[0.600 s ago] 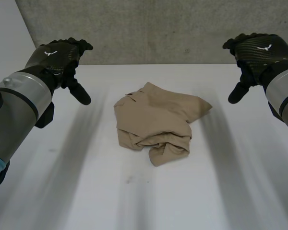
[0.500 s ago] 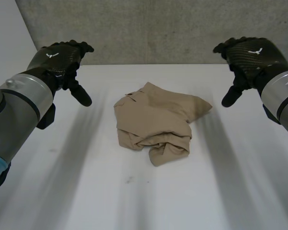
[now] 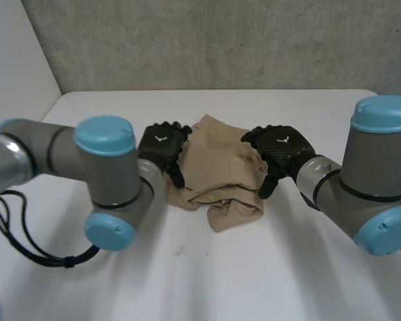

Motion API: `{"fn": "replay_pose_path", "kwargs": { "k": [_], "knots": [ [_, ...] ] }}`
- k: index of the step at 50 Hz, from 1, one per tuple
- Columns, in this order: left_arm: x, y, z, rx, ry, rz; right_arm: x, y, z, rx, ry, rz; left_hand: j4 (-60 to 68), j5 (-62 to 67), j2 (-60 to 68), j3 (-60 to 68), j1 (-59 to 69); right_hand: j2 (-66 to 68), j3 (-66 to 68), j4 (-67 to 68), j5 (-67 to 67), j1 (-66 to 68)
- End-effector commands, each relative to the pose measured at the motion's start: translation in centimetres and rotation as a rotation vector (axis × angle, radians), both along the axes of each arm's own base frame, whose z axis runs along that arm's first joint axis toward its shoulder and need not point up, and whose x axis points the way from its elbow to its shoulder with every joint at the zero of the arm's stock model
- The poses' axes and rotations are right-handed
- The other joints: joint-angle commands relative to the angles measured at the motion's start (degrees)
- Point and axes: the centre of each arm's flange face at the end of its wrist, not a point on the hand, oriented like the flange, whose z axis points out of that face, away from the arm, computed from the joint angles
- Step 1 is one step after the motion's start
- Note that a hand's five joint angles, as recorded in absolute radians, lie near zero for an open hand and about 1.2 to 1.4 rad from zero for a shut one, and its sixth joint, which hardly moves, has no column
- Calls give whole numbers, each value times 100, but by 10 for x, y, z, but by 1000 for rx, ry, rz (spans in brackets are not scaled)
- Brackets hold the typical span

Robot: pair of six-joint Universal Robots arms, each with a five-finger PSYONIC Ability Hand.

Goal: Fold the shorts.

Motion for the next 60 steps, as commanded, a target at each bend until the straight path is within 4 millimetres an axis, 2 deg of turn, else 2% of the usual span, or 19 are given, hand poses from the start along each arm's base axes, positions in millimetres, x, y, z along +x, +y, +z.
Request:
{"fn": "replay_pose_path", "kwargs": {
  "k": [1, 3, 6, 9, 14, 20, 23, 25, 29, 36, 37, 39, 42, 44, 48, 49, 53, 56, 60],
  "knots": [
    [-12, -14, -36, -58, -150, -35, -7, -2, 3, -21, 8, -65, 1758, 1660, 1785, 1736, 1793, -155, -228, -323, -348, 192],
    [-14, -21, -39, -85, -160, -28, -8, -1, 8, -34, 2, -69, 4592, 4495, 4619, 4571, 4628, -155, -228, -323, -348, 192],
    [-10, -33, -32, -128, -148, 25, -8, -1, 11, -42, -1, -72, 6803, 6705, 6830, 6782, 6839, -155, -228, -323, -348, 192],
    [-1, -46, -18, -175, -135, 117, -9, 0, 17, -52, -8, -74, 6807, 6709, 6834, 6786, 6842, -155, -228, -323, -348, 192],
    [30, -73, 63, -398, -50, 292, -13, -2, 27, -76, -21, -87, 6807, 6709, 6834, 6786, 6842, -155, -228, -323, -348, 192],
    [26, -61, 152, -705, 80, 254, -17, -5, 42, -114, -39, -108, 6807, 6709, 6834, 6786, 6842, -155, -228, -323, -348, 192],
    [14, -49, 168, -769, 123, 178, -20, -7, 47, -129, -43, -137, 6807, 6709, 6834, 6786, 6842, -155, -228, -323, -348, 192],
    [-5, -31, 168, -782, 137, 66, -25, -9, 50, -141, -39, -179, 6807, 6709, 6834, 6786, 6842, -155, -228, -323, -348, 192],
    [-44, 9, 140, -735, 128, -153, -41, -20, 57, -165, -31, -268, 6807, 6709, 6834, 6786, 6842, -155, -228, -323, -348, 192],
    [-74, 93, 30, -485, -2, -504, -54, -28, 63, -180, -36, -311, 6709, 6611, 6736, 6688, 6745, -155, -228, -323, -348, 192],
    [-74, 110, 8, -428, -32, -553, -55, -29, 64, -183, -34, -315, 4526, 4429, 4553, 4505, 4562, -155, -228, -323, -348, 192],
    [-71, 125, -9, -381, -59, -588, -57, -31, 64, -184, -34, -320, 2630, 2532, 2657, 2609, 2666, -155, -228, -323, -348, 192],
    [-64, 154, -29, -334, -119, -650, -59, -33, 65, -190, -34, -324, 1092, 994, 1119, 1070, 1127, -155, -228, -323, -348, 192],
    [-62, 163, -30, -351, -142, -670, -58, -33, 67, -192, -36, -321, 688, 590, 715, 667, 723, -155, -228, -323, -348, 192],
    [-59, 158, 19, -505, -116, -617, -55, -31, 66, -193, -25, -297, 282, 184, 309, 261, 318, -155, -228, -323, -348, 192],
    [-53, 144, 43, -556, -91, -554, -54, -30, 66, -196, -18, -289, 282, 184, 309, 261, 318, -155, -228, -323, -348, 192],
    [-23, 104, 75, -573, -70, -353, -47, -24, 61, -235, 86, -195, 282, 185, 309, 261, 318, -155, -228, -323, -348, 192],
    [-4, 99, 82, -505, -27, -265, -43, -18, 54, -283, 197, -104, 282, 184, 309, 261, 318, -155, -228, -323, -348, 192],
    [15, 102, 72, -374, -1, -207, -41, -11, 43, -329, 312, 1, 299, 201, 326, 278, 335, -155, -228, -323, -348, 192]
  ]
}}
